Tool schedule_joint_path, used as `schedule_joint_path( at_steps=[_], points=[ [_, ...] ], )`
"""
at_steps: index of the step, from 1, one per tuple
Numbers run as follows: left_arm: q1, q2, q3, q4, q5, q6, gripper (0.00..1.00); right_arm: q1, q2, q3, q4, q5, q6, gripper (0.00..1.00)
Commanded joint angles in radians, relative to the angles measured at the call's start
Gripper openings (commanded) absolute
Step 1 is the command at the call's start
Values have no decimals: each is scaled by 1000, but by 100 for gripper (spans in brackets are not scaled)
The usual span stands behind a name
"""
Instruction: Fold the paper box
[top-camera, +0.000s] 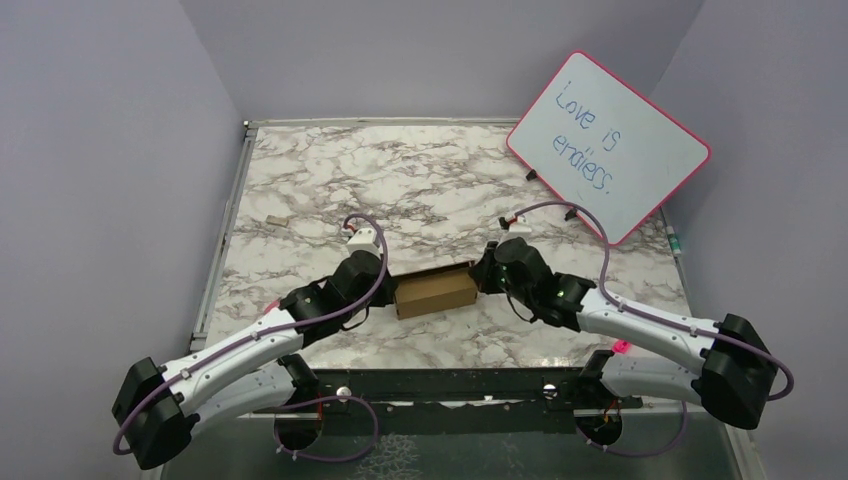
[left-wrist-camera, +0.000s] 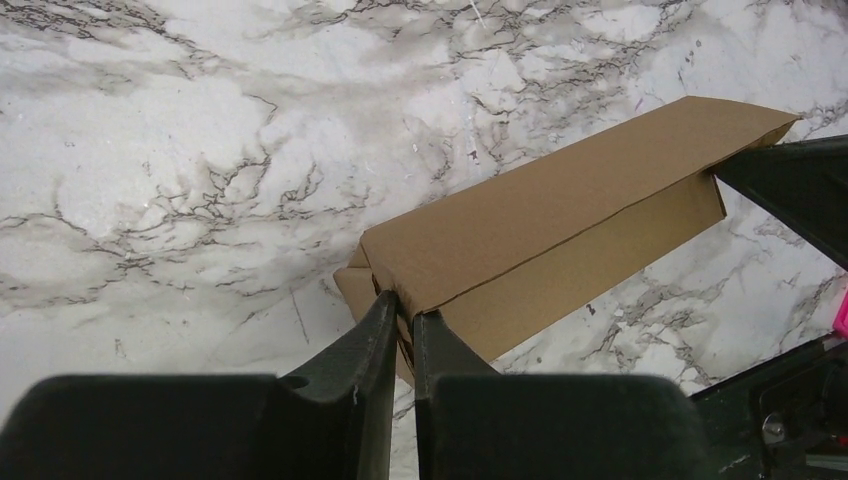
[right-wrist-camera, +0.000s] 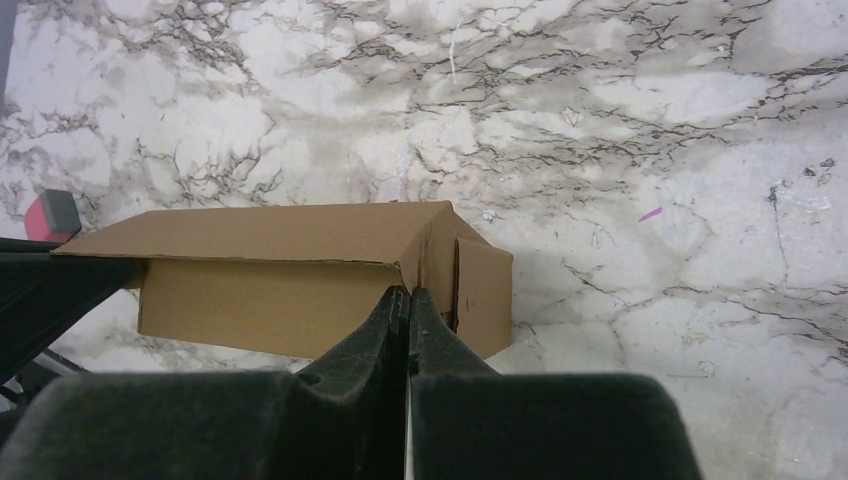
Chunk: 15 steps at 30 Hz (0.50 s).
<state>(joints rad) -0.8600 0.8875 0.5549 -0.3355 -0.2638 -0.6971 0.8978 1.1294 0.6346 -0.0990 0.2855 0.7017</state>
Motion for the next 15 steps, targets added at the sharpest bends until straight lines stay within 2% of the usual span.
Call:
schedule_joint_path(
  at_steps=[1,15],
  points=[
    [-19,61,-7,65,60,9,11,18,-15,-31,-5,-1,-14,6],
    [-19,34,-55,64,25,30,12,18,-136,17,-254,63,-149,10]
  ],
)
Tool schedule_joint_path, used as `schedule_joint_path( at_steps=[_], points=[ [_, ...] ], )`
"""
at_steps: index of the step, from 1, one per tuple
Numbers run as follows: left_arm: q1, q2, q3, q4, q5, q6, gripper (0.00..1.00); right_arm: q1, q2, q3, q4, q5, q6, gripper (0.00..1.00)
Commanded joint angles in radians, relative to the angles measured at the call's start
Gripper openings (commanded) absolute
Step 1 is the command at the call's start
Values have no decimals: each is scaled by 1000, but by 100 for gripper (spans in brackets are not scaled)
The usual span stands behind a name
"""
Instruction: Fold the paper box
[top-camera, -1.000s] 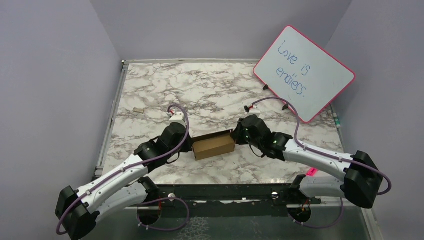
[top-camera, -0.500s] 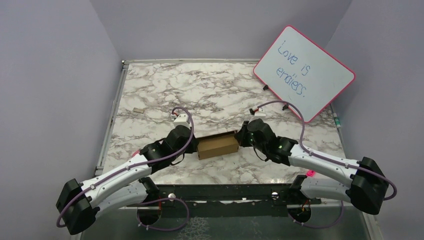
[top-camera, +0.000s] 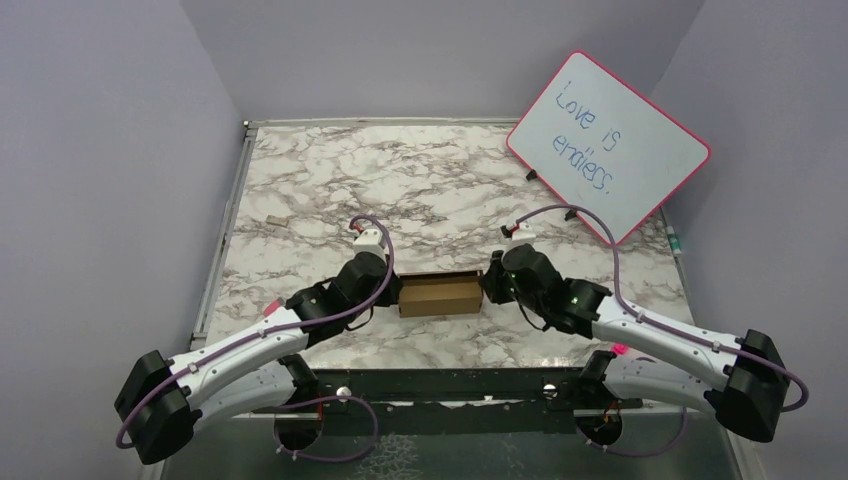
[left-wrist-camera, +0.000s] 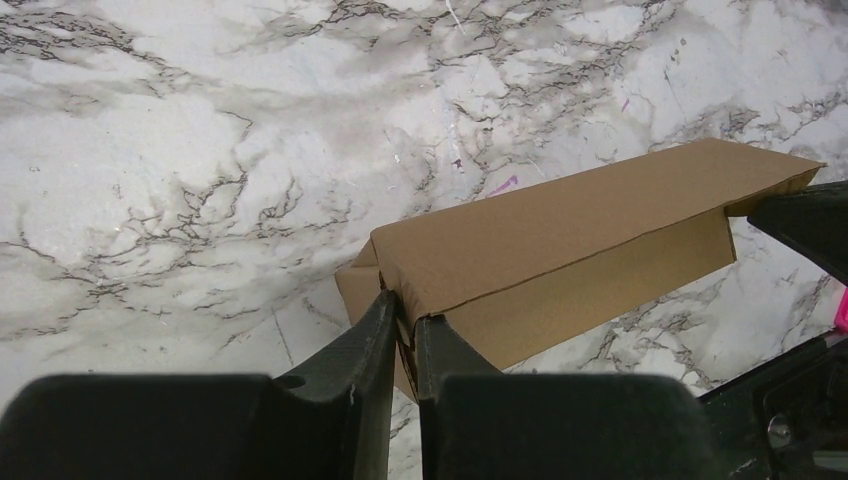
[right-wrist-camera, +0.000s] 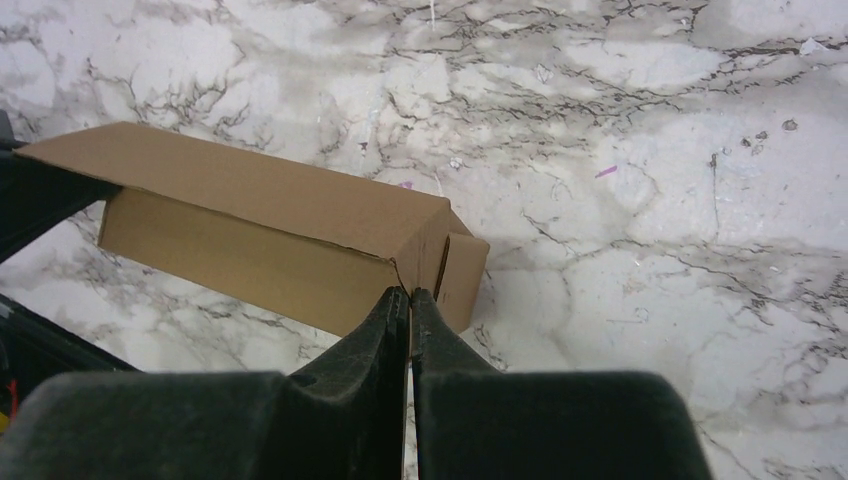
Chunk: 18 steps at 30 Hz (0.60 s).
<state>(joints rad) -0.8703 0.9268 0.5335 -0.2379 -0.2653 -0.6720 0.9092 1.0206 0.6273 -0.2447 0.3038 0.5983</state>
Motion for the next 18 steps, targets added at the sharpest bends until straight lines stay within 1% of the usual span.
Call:
schedule_joint_path(
  at_steps=[1,9,18],
  points=[
    [-9,-4,-36,-34,29,3,12,7,-27,22,-111,43,-47,10],
    [-9,-1,-55,-37,56,-4,13,6,5,-10,-108,-4,-41,8],
    [-9,23,-85,-36,63,-3,16,6,13,-58,-107,-5,-27,7]
  ],
)
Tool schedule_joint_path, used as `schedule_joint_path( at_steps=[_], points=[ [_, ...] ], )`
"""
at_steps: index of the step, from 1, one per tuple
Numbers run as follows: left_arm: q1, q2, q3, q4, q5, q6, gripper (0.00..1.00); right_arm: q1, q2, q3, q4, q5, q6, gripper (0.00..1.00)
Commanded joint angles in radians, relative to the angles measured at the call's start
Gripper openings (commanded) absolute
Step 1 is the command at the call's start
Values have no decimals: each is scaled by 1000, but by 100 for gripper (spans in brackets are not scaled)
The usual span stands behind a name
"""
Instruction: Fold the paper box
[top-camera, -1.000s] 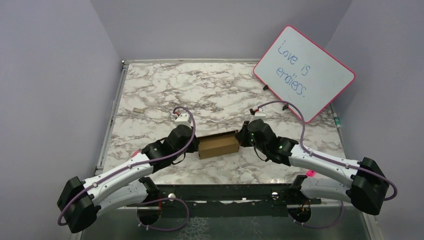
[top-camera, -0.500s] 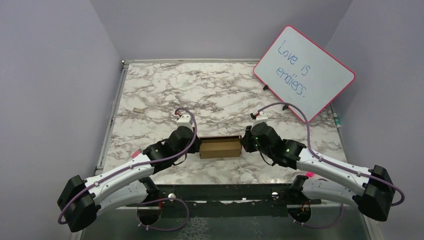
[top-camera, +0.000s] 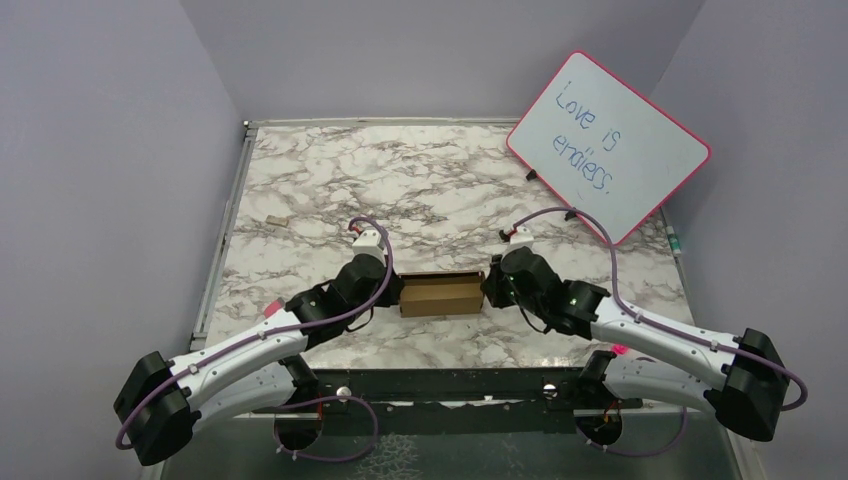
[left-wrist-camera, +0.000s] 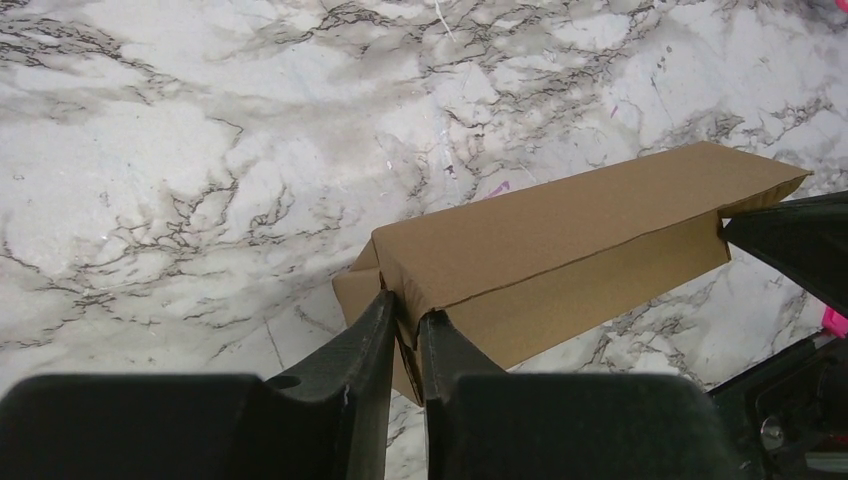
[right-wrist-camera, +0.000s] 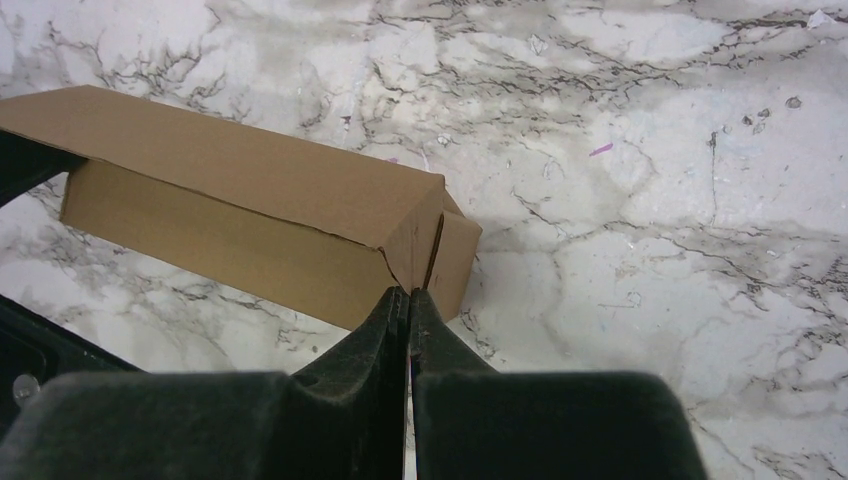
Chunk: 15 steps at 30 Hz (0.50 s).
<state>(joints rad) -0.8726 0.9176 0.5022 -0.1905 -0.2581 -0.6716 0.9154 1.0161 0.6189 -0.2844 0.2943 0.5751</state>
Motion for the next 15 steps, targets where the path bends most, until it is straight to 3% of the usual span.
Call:
schedule_joint_path(
  at_steps=[1,7,15],
  points=[
    [-6,33,-55,-82,55,-2,16,0,21,-53,-63,5,-2,7],
    [-6,-11,-37,-110,39,10,23,0,12,-46,-85,23,10,9],
    [-6,-127,47,-196,39,2,49,0,-50,51,-124,-11,-14,26]
  ],
)
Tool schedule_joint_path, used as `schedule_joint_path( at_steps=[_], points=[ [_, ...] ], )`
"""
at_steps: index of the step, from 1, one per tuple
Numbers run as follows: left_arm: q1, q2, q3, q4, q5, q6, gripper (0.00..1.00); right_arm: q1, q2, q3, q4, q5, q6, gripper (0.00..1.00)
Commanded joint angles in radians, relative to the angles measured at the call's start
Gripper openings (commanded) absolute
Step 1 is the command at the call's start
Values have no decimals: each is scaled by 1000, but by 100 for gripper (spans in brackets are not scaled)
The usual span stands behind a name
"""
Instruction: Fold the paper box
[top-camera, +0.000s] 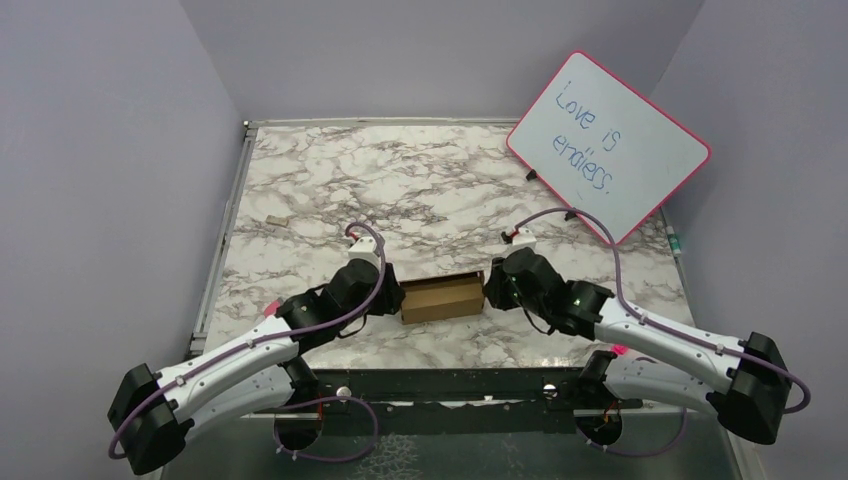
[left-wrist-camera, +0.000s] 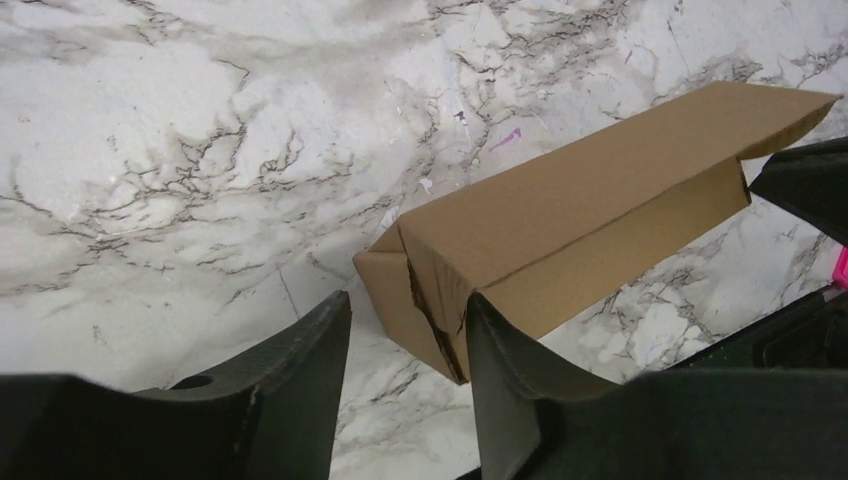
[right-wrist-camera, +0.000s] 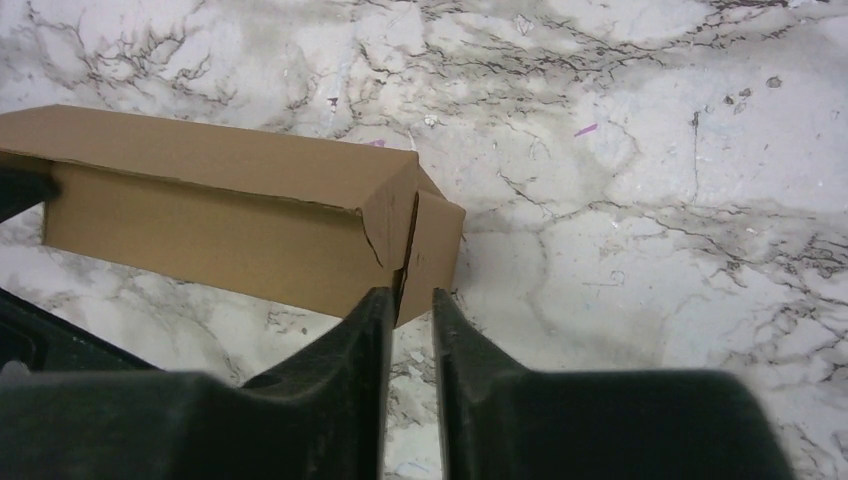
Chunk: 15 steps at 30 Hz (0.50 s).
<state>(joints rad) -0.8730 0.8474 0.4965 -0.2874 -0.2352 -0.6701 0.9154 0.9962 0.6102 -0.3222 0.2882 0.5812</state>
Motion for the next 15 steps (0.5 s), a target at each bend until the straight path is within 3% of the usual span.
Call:
schedule_joint_path(
  at_steps=[1,6,11,15],
  points=[
    [-6,-72,66,-113,16,-3,51,0,-34,73,-96,-6,-23,33],
    [-6,-133,124,-165,7,-17,57,0,-53,122,-123,-2,-29,48],
    [-6,-85,163,-180,14,-6,55,0,-31,154,-95,0,-58,49],
    [-6,-24,175,-179,16,8,48,0,25,185,-95,34,-68,45]
  ],
)
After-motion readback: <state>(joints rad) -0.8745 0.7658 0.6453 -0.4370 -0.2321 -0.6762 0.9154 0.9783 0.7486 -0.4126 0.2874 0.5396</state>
